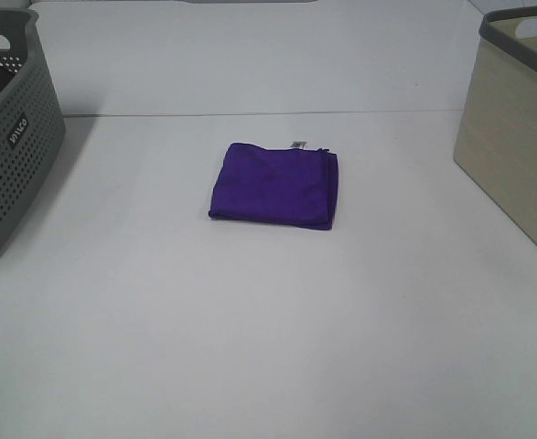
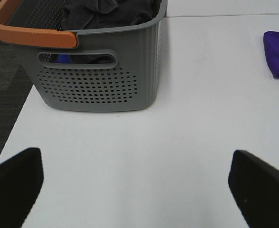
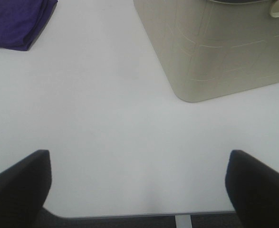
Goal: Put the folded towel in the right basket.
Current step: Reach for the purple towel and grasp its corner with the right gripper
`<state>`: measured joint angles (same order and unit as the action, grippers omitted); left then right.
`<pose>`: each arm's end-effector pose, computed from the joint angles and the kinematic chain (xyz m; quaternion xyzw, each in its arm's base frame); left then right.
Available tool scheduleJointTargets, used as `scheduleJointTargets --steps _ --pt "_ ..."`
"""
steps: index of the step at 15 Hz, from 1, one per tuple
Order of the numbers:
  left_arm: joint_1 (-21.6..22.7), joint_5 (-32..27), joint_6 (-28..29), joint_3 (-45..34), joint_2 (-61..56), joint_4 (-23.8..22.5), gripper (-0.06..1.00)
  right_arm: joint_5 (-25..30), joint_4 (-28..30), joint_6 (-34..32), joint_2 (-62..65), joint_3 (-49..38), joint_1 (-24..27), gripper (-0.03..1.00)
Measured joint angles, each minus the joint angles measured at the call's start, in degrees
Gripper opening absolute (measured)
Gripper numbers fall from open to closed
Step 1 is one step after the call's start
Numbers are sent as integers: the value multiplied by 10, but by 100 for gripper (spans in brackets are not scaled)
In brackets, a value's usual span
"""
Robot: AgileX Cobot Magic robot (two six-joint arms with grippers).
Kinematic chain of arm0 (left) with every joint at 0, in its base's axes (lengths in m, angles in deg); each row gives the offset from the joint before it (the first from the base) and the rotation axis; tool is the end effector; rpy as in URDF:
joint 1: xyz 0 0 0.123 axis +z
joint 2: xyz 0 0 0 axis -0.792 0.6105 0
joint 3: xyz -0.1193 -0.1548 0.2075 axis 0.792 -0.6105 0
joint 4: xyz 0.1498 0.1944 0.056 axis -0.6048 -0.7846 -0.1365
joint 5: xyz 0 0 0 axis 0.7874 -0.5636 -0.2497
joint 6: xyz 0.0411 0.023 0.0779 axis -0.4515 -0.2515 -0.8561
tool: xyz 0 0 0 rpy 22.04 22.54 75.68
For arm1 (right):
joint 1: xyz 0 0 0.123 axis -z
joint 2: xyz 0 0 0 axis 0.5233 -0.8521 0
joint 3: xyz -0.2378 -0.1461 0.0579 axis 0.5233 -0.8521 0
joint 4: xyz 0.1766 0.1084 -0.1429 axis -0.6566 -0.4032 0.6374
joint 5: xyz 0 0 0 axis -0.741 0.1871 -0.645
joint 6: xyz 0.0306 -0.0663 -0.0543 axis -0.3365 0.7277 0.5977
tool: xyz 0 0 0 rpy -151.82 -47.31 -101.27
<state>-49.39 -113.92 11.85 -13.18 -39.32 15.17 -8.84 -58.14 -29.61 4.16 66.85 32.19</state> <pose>-0.0051 -0.0010 0.2782 -0.0117 0.8475 0.0152 0.5305 -0.0027 0.0017 0.2619 0.0013 0.8736 0.0070 0.4865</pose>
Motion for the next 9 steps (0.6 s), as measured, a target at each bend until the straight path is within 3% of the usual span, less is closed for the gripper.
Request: scheduleJointTargets --steps 9 --pt "0 0 0 0 0 0 99 0 -6 1 0 0 0 96"
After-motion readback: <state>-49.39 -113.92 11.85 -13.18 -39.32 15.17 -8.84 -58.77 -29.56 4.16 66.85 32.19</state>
